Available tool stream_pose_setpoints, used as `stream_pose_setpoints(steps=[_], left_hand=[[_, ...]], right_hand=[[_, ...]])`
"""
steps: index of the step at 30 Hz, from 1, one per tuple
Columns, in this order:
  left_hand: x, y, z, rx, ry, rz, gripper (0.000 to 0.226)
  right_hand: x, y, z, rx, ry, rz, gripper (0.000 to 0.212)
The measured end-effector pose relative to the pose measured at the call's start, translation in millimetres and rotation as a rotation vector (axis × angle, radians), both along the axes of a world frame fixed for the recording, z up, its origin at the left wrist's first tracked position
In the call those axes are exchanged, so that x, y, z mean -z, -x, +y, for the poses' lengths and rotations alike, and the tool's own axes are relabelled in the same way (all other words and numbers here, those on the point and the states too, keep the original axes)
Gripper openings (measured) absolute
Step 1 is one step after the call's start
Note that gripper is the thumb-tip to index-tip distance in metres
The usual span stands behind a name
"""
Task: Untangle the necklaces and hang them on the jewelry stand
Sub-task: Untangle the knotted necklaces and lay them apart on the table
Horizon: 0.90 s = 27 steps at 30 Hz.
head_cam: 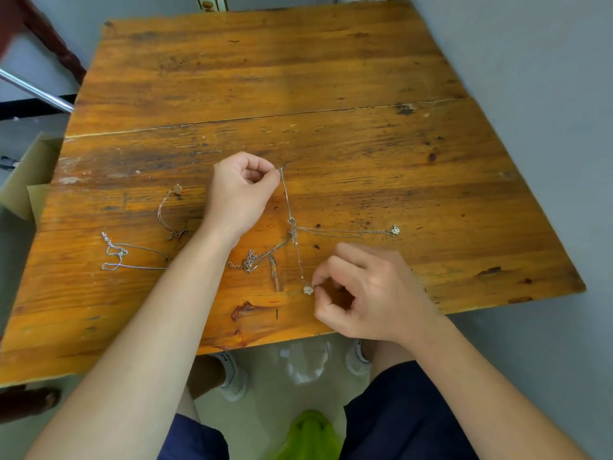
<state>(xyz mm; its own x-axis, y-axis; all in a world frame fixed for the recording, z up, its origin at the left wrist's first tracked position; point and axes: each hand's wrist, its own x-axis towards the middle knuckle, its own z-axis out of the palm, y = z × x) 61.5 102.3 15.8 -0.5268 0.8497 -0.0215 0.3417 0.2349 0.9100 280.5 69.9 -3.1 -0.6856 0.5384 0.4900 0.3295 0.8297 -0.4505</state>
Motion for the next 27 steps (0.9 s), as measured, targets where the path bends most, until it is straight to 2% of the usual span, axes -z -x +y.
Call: stream_pose_setpoints(steps=[5, 8, 12, 15, 17, 19, 21, 24, 27], left_hand=[[4.2, 3.8, 6.8, 0.009, -0.015, 0.037, 0.003], [6.1, 3.8, 4.3, 0.052, -0.003, 0.116, 0.008], [5.1, 6.1, -8.3, 0.114, 0.007, 0.17, 0.027], [0.4, 3.8, -28.3, 0.115, -0.038, 0.204, 0.024], [-1.4, -2.4, -49.4, 0.115, -0.041, 0.302, 0.018], [-1.4, -8.7, -75.2, 0.105, -0.002, 0.482, 0.019], [-0.2, -13.2, -99.6, 0.065, 0.051, 0.613, 0.028], [5.6, -17.2, -122.6, 0.059, 0.093, 0.663, 0.039], [11.7, -16.8, -131.3, 0.071, 0.051, 0.682, 0.034]], right_hand=[[-0.2, -0.4, 2.6, -0.109, -0.085, -0.089, 0.016], [0.0, -0.2, 3.4, -0.137, -0.058, -0.136, 0.018], [2.8, 0.8, 5.6, 0.043, 0.006, -0.067, 0.021], [6.8, 4.2, 11.9, 0.228, 0.009, -0.024, 0.023], [9.5, 5.9, 14.6, 0.337, 0.017, -0.026, 0.026], [11.5, 5.7, 16.2, 0.429, 0.045, -0.02, 0.027], [11.9, 4.5, 18.4, 0.481, 0.106, -0.007, 0.025], [10.9, 3.0, 20.7, 0.525, 0.118, -0.007, 0.015], [9.6, 4.2, 18.1, 0.508, 0.033, -0.026, 0.015]])
